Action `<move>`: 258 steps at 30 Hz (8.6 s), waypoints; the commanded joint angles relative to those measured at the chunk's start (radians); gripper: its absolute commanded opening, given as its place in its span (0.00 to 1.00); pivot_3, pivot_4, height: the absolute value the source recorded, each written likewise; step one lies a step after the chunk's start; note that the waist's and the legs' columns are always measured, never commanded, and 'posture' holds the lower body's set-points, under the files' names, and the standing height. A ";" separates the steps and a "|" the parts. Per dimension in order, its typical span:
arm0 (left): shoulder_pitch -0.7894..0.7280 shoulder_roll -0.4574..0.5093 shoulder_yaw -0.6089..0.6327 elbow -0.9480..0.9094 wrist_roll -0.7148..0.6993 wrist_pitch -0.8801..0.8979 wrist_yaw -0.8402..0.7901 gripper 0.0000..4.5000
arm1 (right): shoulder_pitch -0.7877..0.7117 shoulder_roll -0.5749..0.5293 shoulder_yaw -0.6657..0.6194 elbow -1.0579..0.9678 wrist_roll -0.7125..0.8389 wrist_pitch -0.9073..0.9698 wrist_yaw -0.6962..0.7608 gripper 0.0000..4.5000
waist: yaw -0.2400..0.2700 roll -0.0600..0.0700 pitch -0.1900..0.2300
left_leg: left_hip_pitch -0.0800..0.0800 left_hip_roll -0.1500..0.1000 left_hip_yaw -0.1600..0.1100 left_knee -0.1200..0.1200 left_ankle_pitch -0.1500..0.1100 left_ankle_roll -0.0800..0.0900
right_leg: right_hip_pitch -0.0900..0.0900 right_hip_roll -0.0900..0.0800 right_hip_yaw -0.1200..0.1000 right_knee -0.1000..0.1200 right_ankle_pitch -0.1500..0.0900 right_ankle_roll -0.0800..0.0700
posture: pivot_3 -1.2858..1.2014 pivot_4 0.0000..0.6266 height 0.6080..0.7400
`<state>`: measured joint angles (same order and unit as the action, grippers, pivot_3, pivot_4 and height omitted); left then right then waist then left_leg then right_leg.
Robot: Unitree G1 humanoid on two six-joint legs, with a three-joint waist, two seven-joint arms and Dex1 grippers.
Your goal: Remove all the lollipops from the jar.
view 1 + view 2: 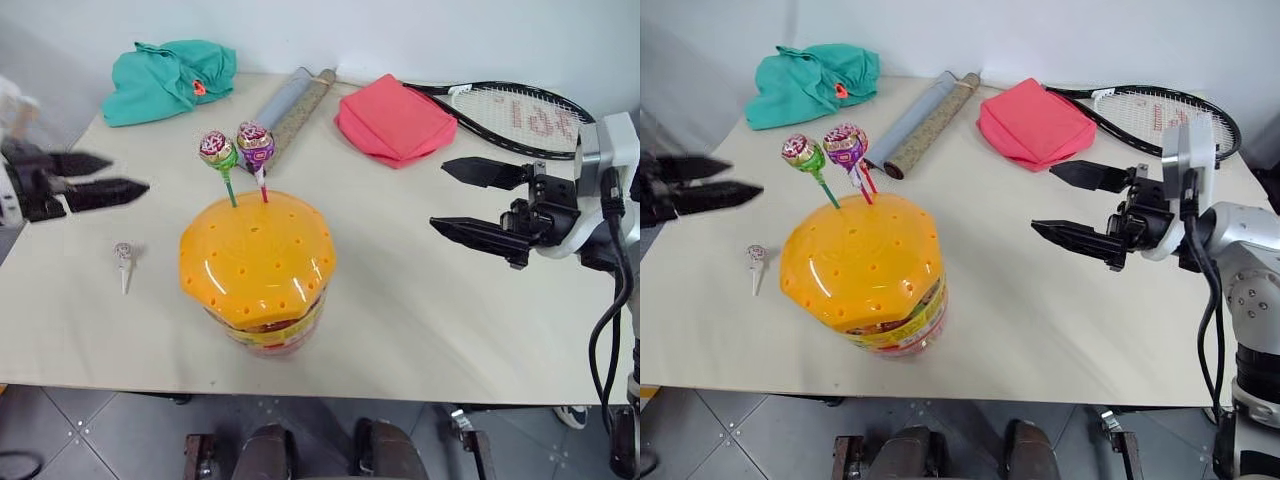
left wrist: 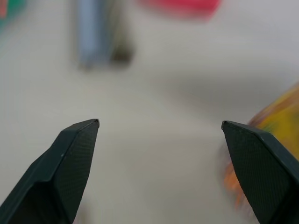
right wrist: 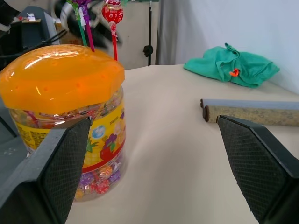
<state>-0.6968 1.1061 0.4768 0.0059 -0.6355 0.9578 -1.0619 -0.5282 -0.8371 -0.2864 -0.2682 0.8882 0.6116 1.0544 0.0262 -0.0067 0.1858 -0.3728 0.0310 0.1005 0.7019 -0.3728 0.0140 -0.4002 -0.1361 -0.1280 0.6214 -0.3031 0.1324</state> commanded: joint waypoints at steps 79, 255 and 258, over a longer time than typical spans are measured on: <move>-0.133 0.080 -0.451 0.585 0.430 0.294 0.547 0.22 | -0.039 -0.041 0.023 0.023 0.063 0.019 0.110 1.00 | -0.004 -0.003 0.000 | 0.000 0.000 0.002 -0.001 0.000 0.000 | -0.002 0.001 0.001 0.001 0.000 0.000 | 0.52 0.24 1.00; 0.749 -0.161 0.489 -0.114 -0.381 -0.337 -0.343 1.00 | -0.968 0.805 0.463 0.964 -0.464 -0.167 0.304 0.90 | -0.117 -0.003 0.000 | 0.000 0.001 0.004 -0.004 -0.002 0.000 | -0.013 -0.002 -0.001 0.012 0.000 -0.001 | 0.52 0.24 1.00; 0.748 -0.158 0.489 -0.113 -0.386 -0.340 -0.340 1.00 | -0.981 0.815 0.441 0.976 -0.468 -0.180 0.322 0.72 | -0.119 -0.003 0.000 | 0.000 0.001 0.001 -0.005 -0.002 -0.001 | -0.013 -0.002 -0.001 0.013 -0.001 -0.002 | 0.52 0.24 1.00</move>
<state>0.0488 0.9419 0.9324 -0.0884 -0.9945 0.6221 -1.4073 -1.4764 -0.0184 0.1887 0.7166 0.4158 0.4546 1.3633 -0.0925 -0.0095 0.1861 -0.3727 0.0321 0.1013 0.6973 -0.3753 0.0130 -0.4133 -0.1378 -0.1290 0.6351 -0.3037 0.1308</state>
